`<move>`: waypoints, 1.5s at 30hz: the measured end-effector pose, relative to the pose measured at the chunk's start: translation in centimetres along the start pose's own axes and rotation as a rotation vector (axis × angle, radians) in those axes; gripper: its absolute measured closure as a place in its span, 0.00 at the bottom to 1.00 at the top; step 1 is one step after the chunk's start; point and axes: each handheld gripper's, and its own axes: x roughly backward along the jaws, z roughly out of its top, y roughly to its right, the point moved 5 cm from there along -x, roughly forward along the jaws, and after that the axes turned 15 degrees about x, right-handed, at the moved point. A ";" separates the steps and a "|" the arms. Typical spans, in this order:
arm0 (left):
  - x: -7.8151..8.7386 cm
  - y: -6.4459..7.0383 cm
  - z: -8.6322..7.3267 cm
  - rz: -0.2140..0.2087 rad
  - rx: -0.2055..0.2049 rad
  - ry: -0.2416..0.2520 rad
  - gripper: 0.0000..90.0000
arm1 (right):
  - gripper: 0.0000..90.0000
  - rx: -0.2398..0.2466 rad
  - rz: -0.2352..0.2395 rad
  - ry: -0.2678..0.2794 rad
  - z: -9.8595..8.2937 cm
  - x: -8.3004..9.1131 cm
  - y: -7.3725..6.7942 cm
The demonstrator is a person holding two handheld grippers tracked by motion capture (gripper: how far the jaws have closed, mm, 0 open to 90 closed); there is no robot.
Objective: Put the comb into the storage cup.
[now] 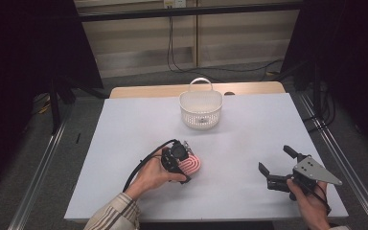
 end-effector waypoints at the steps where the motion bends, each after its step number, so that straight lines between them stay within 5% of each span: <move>1: 0.1 -0.1 0.0 -0.004 -0.004 -0.005 0.21 | 0.00 0.002 0.001 -0.001 0.0 0.0 0.0; 13: 0.3 0.0 -0.1 -0.014 -0.014 0.000 0.21 | 0.00 -0.004 0.001 -0.001 0.0 0.0 0.0; 17: 0.4 0.0 -0.1 -0.056 0.020 0.018 0.21 | 0.00 -0.004 0.001 -0.001 0.0 0.0 0.0; 24: 0.7 -0.3 0.0 -0.068 0.026 0.018 0.22 | 0.00 -0.005 0.002 0.001 0.0 0.0 0.0; 25: 0.8 -0.2 0.0 -0.075 0.059 0.039 0.22 | 0.00 -0.004 0.000 0.003 0.0 0.0 0.0; 34: 1.5 -0.5 0.1 -0.088 0.107 0.065 0.22 | 0.00 -0.005 0.000 0.001 0.0 0.1 0.0; 35: 1.6 -0.7 0.0 -0.081 0.080 0.048 0.22 | 0.00 -0.006 -0.001 0.001 0.0 0.1 0.0; 45: 2.1 -0.7 0.1 -0.066 0.089 0.064 0.22 | 0.00 -0.006 -0.002 0.001 0.0 0.1 0.1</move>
